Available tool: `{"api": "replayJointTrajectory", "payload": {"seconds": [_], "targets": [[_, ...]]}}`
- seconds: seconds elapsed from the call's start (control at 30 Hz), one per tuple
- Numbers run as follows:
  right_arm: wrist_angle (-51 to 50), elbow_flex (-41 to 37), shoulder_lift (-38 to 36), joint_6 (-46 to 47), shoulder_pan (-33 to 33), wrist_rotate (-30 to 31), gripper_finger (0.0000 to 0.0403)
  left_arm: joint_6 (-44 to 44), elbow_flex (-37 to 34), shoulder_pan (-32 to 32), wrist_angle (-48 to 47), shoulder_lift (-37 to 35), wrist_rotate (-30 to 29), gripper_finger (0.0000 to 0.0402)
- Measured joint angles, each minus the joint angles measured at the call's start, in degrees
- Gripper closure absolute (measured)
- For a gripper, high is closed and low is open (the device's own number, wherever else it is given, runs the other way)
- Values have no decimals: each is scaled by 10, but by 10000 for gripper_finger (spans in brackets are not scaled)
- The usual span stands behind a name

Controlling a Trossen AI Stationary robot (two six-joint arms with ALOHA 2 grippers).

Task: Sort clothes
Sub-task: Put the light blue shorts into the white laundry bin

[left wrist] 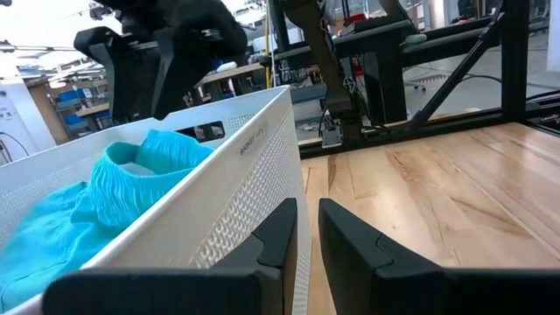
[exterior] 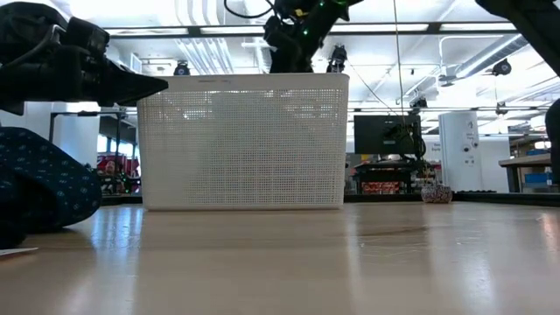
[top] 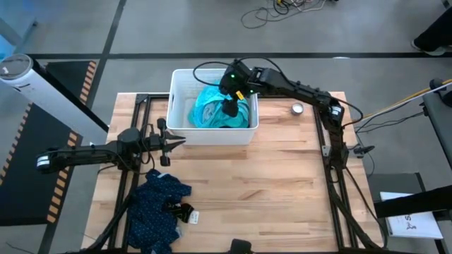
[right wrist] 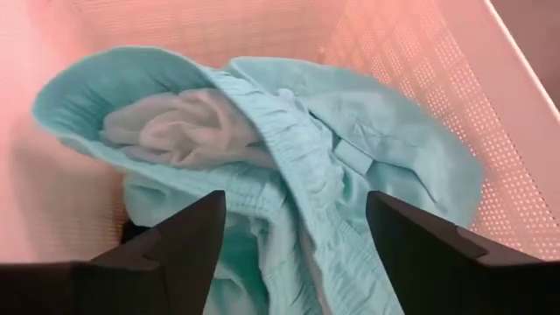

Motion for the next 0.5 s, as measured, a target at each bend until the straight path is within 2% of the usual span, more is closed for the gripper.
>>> {"api": "replayJointTrajectory", "payload": {"seconds": [0.07, 0.13, 0.33, 0.4, 0.5], "targets": [[6, 0, 5, -4, -2, 0, 161, 0, 0, 0, 0, 0, 0, 364], [10, 0, 13, -15, -5, 0, 197, 0, 0, 0, 0, 0, 0, 364], [32, 2, 58, -32, -18, -45, 372, 0, 0, 0, 2, 0, 0, 364], [36, 2, 77, -36, -24, -58, 389, 0, 0, 0, 2, 0, 0, 364], [34, 2, 109, -37, -31, -61, 386, 0, 0, 0, 4, 2, 0, 364]]}}
